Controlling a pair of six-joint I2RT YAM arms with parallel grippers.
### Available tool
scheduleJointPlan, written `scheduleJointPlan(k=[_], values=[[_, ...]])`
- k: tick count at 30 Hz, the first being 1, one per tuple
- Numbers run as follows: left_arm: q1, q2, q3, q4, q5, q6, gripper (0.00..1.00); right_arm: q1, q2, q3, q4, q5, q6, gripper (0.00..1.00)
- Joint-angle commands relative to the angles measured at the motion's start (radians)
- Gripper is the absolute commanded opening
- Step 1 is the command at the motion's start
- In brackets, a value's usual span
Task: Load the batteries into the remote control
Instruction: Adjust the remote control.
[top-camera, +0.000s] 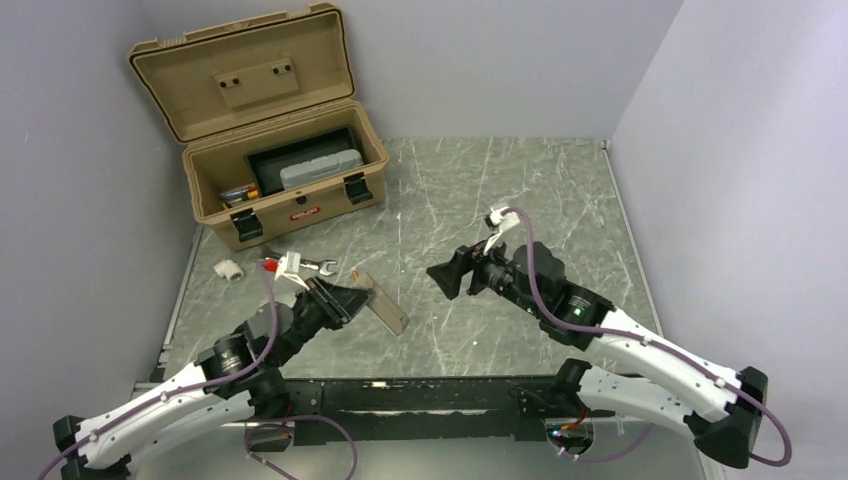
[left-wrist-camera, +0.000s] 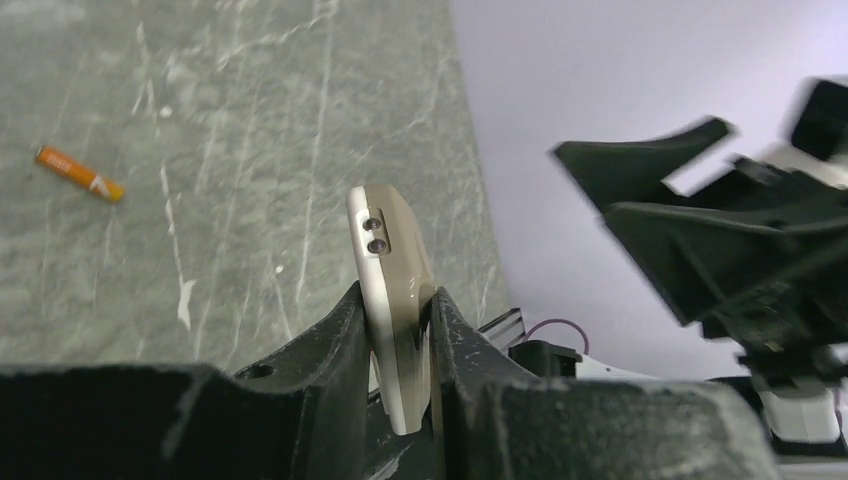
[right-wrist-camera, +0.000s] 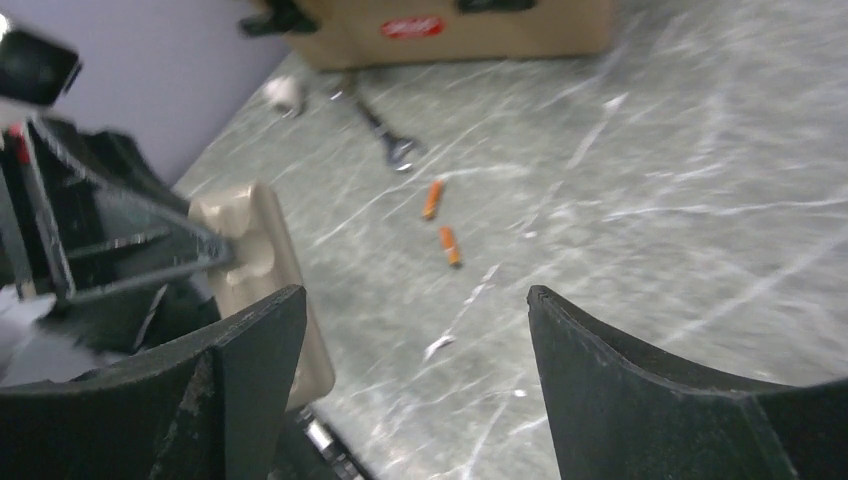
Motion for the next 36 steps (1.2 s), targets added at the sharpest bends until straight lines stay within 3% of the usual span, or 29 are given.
scheduleJointPlan(k=[1, 7, 14, 29, 36], values=[[-0.002, -0.088, -0.013, 0.118, 0.011, 0.168, 0.00, -0.086, 0.055, -0.056, 0.169, -0.503, 0.122, 0.84], [-0.003, -0.122, 0.004, 0.154, 0.077, 0.271, 0.00, -0.193, 0.088, -0.170, 0.418, -0.783, 0.258, 0.86], [-0.003, -0.042, 0.031, 0.220, 0.144, 0.310, 0.00, -0.205, 0.080, -0.211, 0.529, -0.891, 0.293, 0.87], [-0.003, 0.136, 0.130, 0.413, 0.300, 0.345, 0.00, -0.207, 0.124, -0.222, 0.524, -0.916, 0.252, 0.85], [-0.003, 0.155, 0.134, 0.449, 0.297, 0.353, 0.00, -0.206, 0.132, -0.254, 0.633, -0.962, 0.314, 0.76]])
